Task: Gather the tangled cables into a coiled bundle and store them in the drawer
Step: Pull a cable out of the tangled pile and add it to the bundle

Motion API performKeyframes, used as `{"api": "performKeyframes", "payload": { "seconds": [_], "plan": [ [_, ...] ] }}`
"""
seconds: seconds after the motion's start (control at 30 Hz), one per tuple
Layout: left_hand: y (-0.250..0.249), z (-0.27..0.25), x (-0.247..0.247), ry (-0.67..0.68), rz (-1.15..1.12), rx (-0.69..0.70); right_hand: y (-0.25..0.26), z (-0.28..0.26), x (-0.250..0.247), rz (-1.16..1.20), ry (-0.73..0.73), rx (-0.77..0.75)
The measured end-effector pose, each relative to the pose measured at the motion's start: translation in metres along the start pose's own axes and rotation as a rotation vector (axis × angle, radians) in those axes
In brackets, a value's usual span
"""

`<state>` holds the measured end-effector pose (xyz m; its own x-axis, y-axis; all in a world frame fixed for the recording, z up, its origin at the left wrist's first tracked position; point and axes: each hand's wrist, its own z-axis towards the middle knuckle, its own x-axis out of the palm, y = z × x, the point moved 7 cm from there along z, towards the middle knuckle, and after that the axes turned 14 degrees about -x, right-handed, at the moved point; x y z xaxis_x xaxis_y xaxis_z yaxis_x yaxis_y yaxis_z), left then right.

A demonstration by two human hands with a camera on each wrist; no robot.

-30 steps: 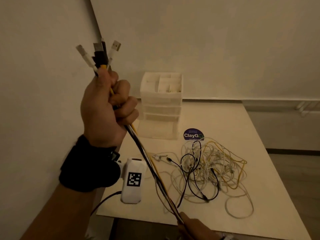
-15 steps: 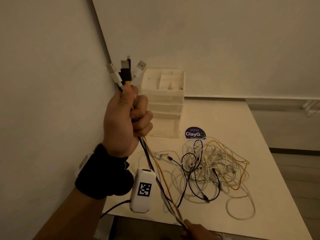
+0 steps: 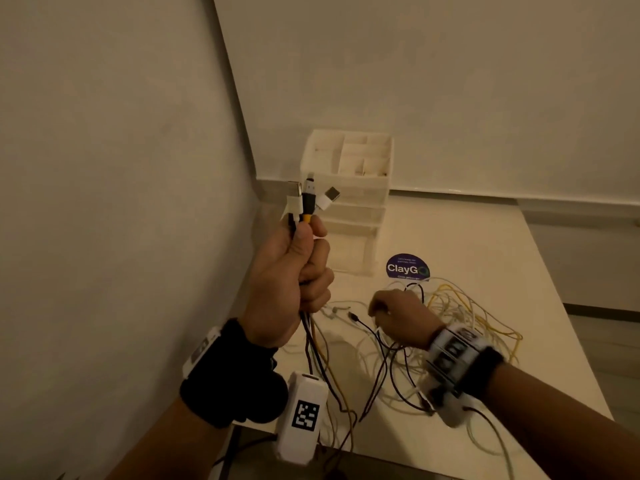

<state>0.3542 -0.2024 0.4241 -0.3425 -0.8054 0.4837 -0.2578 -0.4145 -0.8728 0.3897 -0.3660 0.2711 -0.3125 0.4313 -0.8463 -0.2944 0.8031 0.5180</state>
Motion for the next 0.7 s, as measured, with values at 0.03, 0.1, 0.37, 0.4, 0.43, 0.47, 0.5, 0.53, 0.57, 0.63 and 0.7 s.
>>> {"api": "performKeyframes", "payload": {
  "seconds": [0.03, 0.1, 0.37, 0.4, 0.43, 0.47, 0.5, 0.53, 0.57, 0.63, 0.7],
  "plan": [
    [0.002, 0.001, -0.003, -0.017, 0.0, -0.006, -0.007, 0.019, 0.014, -0.021, 0.032, 0.053],
    [0.007, 0.001, -0.01, -0.061, 0.002, -0.022, -0.024, 0.041, 0.052, -0.095, 0.148, 0.164],
    [0.023, 0.0, -0.039, -0.173, 0.002, -0.063, -0.078, 0.048, 0.126, -0.227, 0.281, 0.227],
    [0.023, 0.0, -0.041, -0.183, 0.009, -0.055, -0.08, 0.05, 0.126, -0.205, 0.265, 0.214],
    [0.022, 0.002, -0.041, -0.189, 0.017, -0.051, -0.08, 0.051, 0.123, -0.174, 0.24, 0.211],
    [0.022, 0.003, -0.04, -0.192, 0.025, -0.047, -0.081, 0.052, 0.119, -0.129, 0.201, 0.216],
    [0.022, 0.006, -0.039, -0.19, 0.033, -0.04, -0.082, 0.051, 0.11, -0.068, 0.14, 0.231],
    [0.023, 0.008, -0.037, -0.185, 0.038, -0.033, -0.084, 0.049, 0.099, 0.009, 0.06, 0.239],
    [0.025, 0.011, -0.034, -0.179, 0.042, -0.029, -0.086, 0.044, 0.084, 0.111, -0.037, 0.24],
    [0.029, 0.019, -0.028, -0.172, 0.042, -0.032, -0.084, 0.027, 0.044, 0.357, -0.258, 0.213],
    [0.034, 0.027, -0.02, -0.172, 0.039, -0.049, -0.078, 0.004, -0.002, 0.582, -0.468, 0.172]
  ]
}}
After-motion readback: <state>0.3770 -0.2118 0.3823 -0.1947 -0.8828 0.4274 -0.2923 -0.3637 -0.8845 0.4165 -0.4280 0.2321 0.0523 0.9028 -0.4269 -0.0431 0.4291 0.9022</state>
